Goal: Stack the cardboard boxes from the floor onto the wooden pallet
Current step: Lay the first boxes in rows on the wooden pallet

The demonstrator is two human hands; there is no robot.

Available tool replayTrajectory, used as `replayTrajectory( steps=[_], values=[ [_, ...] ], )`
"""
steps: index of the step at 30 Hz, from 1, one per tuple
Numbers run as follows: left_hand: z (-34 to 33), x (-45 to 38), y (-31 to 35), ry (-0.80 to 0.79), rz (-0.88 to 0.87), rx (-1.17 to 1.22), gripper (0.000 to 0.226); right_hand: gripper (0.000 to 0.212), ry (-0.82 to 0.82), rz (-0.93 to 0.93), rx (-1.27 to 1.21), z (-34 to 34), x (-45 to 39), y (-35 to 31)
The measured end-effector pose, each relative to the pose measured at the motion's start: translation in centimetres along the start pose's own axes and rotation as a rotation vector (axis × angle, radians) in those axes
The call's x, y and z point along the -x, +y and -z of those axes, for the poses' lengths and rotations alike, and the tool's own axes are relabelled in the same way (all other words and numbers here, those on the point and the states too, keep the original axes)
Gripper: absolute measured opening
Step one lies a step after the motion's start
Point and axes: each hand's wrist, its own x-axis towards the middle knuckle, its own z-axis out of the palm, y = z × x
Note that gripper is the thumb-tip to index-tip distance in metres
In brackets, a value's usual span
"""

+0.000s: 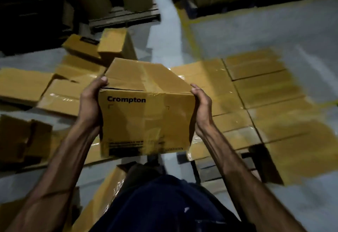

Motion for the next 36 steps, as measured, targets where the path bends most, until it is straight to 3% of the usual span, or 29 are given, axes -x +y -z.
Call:
replayTrajectory(
  steps=[7,11,13,27,31,36],
  values=[
    [-11.8,-0.5,-3.6,-0.34,0.155,-0.081,0.021,0.075,0.402,0.121,-0.073,12.1,4.9,-0.7],
    [-16.8,-0.6,-5.8,-0.544,0.251,-0.149,0.014,0.053,0.617,0.129,-0.141,16.4,7.9,0.1],
    [-18.8,-0.9,-7.0,-0.618,0.308,-0.182,0.021,0.054,0.739,0.139,-0.193,17.8,9.3,0.9],
    [-23.1,-1.8,-15.9,-1.176,0.606,-0.475,0.026,0.062,1.387,0.064,-0.346,15.3,19.4,10.4],
    [-22.9,-1.2,-18.7,-1.25,0.656,-0.562,0.016,0.057,1.472,0.018,-0.356,15.2,21.1,12.3],
    [-23.2,0.6,-22.1,-1.283,0.669,-0.714,0.019,0.038,1.487,-0.052,-0.331,16.3,22.7,16.0]
  ],
)
